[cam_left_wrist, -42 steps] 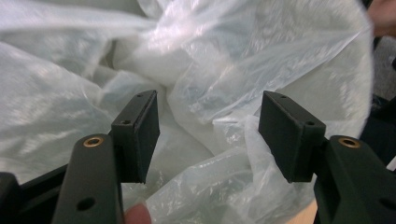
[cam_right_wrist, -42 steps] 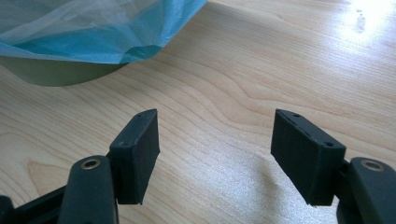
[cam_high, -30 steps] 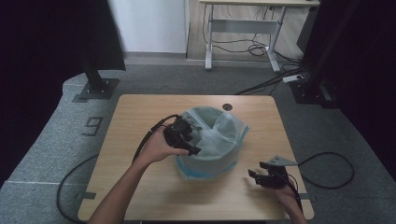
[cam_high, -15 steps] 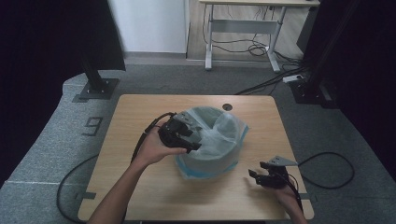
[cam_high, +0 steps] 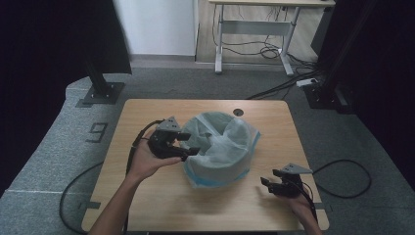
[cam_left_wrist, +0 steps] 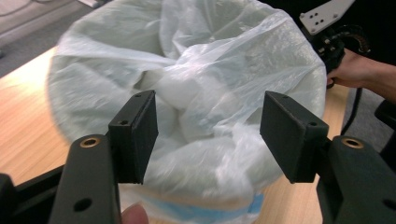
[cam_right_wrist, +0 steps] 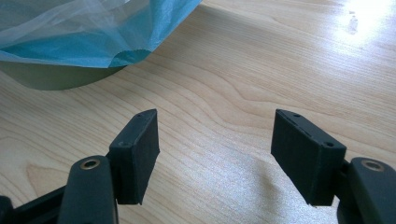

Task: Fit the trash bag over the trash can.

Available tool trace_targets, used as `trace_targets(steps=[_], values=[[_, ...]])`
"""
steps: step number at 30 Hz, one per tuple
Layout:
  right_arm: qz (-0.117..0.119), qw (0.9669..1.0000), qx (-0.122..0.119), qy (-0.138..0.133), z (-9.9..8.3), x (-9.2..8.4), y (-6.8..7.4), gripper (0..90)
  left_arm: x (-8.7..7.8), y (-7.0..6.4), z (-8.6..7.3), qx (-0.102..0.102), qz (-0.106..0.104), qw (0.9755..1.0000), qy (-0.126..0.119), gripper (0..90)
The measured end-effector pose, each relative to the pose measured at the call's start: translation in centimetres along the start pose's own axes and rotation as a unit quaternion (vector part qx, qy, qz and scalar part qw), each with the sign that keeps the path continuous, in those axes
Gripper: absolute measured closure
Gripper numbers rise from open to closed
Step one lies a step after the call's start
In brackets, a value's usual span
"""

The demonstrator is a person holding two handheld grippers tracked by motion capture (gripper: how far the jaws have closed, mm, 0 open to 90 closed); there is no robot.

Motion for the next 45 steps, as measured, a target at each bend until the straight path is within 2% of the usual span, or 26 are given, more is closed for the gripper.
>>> trace_targets(steps=[7,13,22,26,35,39,45], values=[[-0.003,1.0000,0.002,0.004,0.0,0.1,-0.2,31.5,-2.0,0.7,-1.8,-0.004,0.015,0.9997,-0.020,36.7],[-0.002,1.0000,0.002,0.003,0.0,0.2,-0.1,31.4,-3.3,1.3,-3.8,-0.022,0.016,0.9990,-0.035,36.8],[-0.002,1.0000,0.001,0.002,0.0,0.2,0.0,31.2,-4.9,2.1,-7.0,-0.042,0.031,0.9976,-0.045,36.8],[-0.002,1.0000,-0.001,0.003,0.0,0.2,-0.1,31.2,-4.9,2.3,-8.5,-0.048,0.038,0.9974,-0.037,36.8],[-0.003,1.0000,-0.004,0.005,-0.1,0.3,-0.1,31.2,-4.5,2.2,-10.7,-0.064,0.033,0.9966,-0.039,36.9],[-0.002,1.0000,-0.004,0.006,-0.1,0.3,0.0,31.2,-4.3,2.3,-11.4,-0.073,0.031,0.9961,-0.038,36.9],[-0.003,1.0000,-0.004,0.006,-0.1,0.3,0.0,31.2,-4.0,2.4,-11.6,-0.075,0.029,0.9962,-0.033,36.9]])
Point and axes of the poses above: each handheld gripper's, and its own axes: x roughly forward along the jaws, z roughly out of its top, y roughly to its left, the point moved 6 cm from there along x, roughly forward along the jaws
